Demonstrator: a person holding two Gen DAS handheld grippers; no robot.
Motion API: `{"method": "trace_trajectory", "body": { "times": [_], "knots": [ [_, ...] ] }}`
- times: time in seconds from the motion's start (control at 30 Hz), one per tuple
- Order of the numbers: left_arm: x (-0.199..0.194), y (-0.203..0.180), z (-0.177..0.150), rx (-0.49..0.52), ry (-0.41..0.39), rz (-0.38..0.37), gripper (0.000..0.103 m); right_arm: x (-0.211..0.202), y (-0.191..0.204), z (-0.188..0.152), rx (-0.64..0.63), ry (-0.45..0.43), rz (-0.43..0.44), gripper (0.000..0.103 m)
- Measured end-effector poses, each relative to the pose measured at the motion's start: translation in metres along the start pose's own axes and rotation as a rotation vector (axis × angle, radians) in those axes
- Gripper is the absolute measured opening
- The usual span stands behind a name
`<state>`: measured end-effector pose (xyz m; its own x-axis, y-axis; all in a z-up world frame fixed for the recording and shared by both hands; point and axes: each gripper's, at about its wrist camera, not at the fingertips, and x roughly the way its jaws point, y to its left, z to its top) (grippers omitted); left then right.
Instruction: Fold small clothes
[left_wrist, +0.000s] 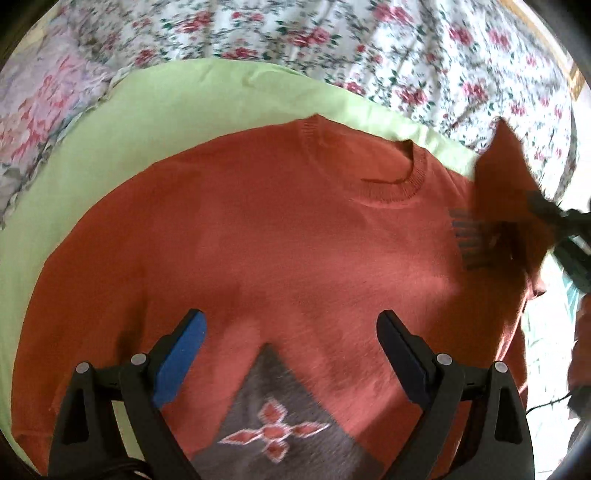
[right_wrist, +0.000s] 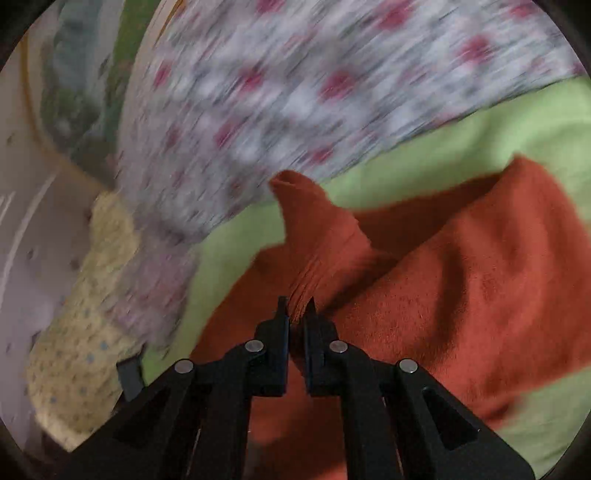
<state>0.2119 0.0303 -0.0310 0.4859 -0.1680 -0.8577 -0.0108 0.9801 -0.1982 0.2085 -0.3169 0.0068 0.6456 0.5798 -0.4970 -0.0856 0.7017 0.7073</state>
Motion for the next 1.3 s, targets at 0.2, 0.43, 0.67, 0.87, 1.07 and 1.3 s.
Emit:
{"method": "trace_trajectory", "body": {
  "times": [0.2, 0.43, 0.67, 0.87, 1.07, 1.3],
  "knots": [
    [-0.009, 0.028, -0.004, -0.039, 0.011, -0.062, 0.094, 0.088, 0.043, -0.038, -0.014, 0.161, 0.087, 0.007],
    [0.002, 0.038, -0.004, -0.068, 0.035, -0.098, 0.094, 0.148, 0.048, -0.064, 0.038, 0.308, 0.095, 0.03],
    [0.038, 0.026, 0.004, -0.141, 0.104, -0.15, 0.094, 0.112, 0.032, -0.057, 0.105, 0.22, 0.086, 0.043],
    [0.05, 0.0, 0.008, -0.094, 0.068, -0.108, 0.071, 0.05, 0.015, -0.055, 0.117, 0.114, 0.018, 0.043],
    [0.043, -0.017, 0.016, 0.005, 0.027, -0.098, 0.005, 0.015, -0.003, -0.068, 0.157, 0.065, -0.036, 0.043],
    [0.001, 0.04, 0.016, -0.07, -0.101, -0.056, 0.004, -0.026, -0.031, -0.055, 0.19, -0.037, -0.13, 0.043]
  ]
}}
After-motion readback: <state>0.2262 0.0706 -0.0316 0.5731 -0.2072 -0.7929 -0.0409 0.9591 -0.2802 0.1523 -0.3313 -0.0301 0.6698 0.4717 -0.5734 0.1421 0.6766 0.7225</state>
